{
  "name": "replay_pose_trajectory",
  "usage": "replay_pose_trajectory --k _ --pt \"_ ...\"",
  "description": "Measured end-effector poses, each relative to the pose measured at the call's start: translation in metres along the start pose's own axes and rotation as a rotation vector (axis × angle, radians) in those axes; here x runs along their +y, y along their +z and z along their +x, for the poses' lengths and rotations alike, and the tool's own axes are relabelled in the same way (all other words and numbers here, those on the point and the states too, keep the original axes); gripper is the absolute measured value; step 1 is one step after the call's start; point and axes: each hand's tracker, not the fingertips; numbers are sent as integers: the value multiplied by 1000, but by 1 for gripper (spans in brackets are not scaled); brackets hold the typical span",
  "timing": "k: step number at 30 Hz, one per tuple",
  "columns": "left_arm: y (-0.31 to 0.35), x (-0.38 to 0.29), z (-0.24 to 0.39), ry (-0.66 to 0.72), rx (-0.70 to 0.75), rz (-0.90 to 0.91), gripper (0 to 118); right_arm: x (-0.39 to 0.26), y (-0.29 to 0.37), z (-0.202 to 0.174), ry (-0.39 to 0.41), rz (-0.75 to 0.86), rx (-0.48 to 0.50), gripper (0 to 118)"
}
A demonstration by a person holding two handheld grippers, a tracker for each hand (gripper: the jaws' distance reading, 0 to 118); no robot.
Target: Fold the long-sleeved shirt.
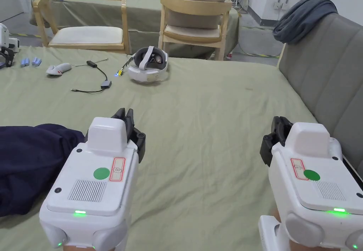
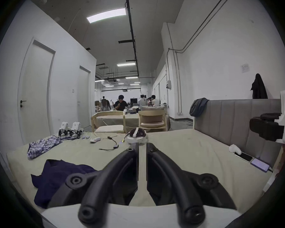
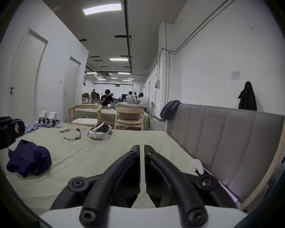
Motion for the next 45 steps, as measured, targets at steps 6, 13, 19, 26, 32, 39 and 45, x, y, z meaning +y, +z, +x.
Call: replay_pose_trajectory --k 6,13,19,26,32,39,45 --pt "1 2 -12 21 -19 -36 4 -2 1 -3 5 8 -16 0" --pt "7 7 -44 19 97 -35 3 -2 -1 -35 -34 7 95 0" --pt "39 17 -113 -54 355 -24 3 15 5 -128 -70 50 388 0" --pt "84 8 -168 -46 508 -79 3 17 11 -214 -23 45 589 0" --pt "53 -9 -194 46 486 -314 14 15 16 -221 -14 36 659 0" --pt "-67 -113 -265 132 366 -777 108 10 13 -207 15 7 638 0" --pt "-85 -171 -287 101 409 -971 94 21 6 -189 19 13 568 0"
